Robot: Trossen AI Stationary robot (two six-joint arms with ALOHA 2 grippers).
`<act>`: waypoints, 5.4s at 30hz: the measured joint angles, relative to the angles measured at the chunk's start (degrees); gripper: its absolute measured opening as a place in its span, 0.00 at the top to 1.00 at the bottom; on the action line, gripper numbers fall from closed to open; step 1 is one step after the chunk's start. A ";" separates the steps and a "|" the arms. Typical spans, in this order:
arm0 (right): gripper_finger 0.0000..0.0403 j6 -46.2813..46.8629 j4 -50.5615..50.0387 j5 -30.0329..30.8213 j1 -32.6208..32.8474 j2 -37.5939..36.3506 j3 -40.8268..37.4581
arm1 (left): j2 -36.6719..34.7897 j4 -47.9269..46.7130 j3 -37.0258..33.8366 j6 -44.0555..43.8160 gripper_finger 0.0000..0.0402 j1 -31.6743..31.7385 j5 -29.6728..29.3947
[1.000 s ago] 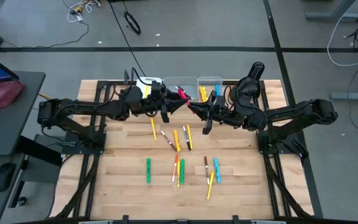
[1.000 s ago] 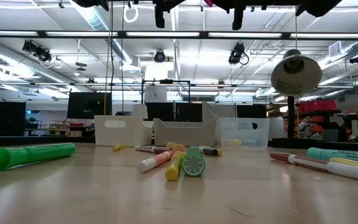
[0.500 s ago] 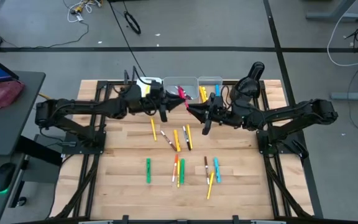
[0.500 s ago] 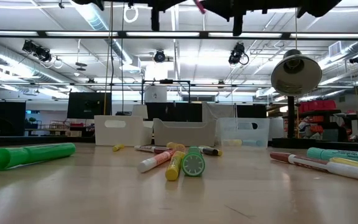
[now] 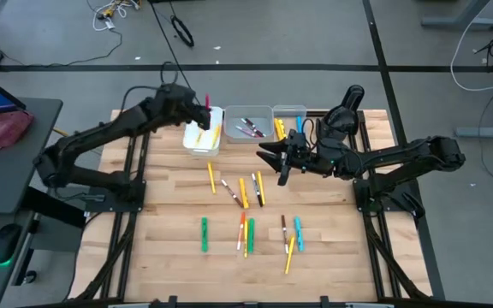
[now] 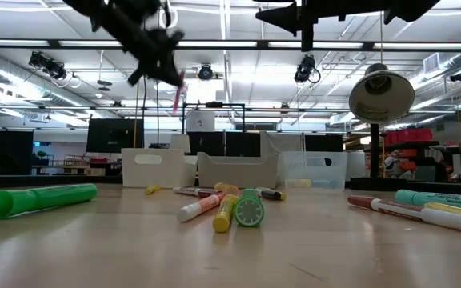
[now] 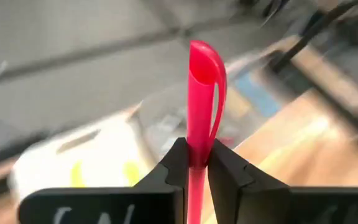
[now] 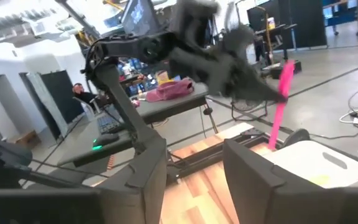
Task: Pick & Place Markers
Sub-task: Put the pink pen into the white bin, then put the light blue highlighter pen into the transparent bin
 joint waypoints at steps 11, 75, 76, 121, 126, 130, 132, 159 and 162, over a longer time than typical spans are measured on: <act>0.67 2.24 0.29 3.13 -0.02 0.00 0.00 | 18.70 -3.69 -0.10 4.30 0.89 6.98 3.09; 0.47 54.07 -82.78 -12.21 19.65 -2.23 12.92 | -13.14 -23.36 -0.08 1.27 0.56 -13.02 2.86; 0.46 55.97 -84.26 -12.77 20.60 -1.45 12.85 | -13.14 -23.88 -0.08 1.29 0.56 -13.70 2.85; 0.89 67.43 -81.14 -9.88 16.48 19.19 17.86 | -13.10 -24.36 -0.17 1.64 0.56 -30.18 -7.65; 0.89 51.39 -80.83 -2.94 4.50 17.91 27.63 | -13.09 -22.55 -0.19 1.20 0.56 -30.18 -7.68; 0.89 37.36 -78.40 -1.13 -6.66 19.60 36.04 | -12.99 -19.24 -0.21 1.18 0.56 -30.18 -9.31; 0.89 31.52 -78.23 -1.13 -12.63 20.37 39.35 | -12.82 -17.24 -0.21 1.22 0.56 -30.14 -11.01; 0.86 5.05 -77.03 -3.43 -38.62 42.38 41.22 | -12.60 -1.50 -0.21 -3.31 0.56 -20.25 -24.13; 0.84 5.52 -78.18 -3.43 -38.75 43.07 41.22 | -12.60 -1.50 -0.21 -3.35 0.56 -19.41 -24.05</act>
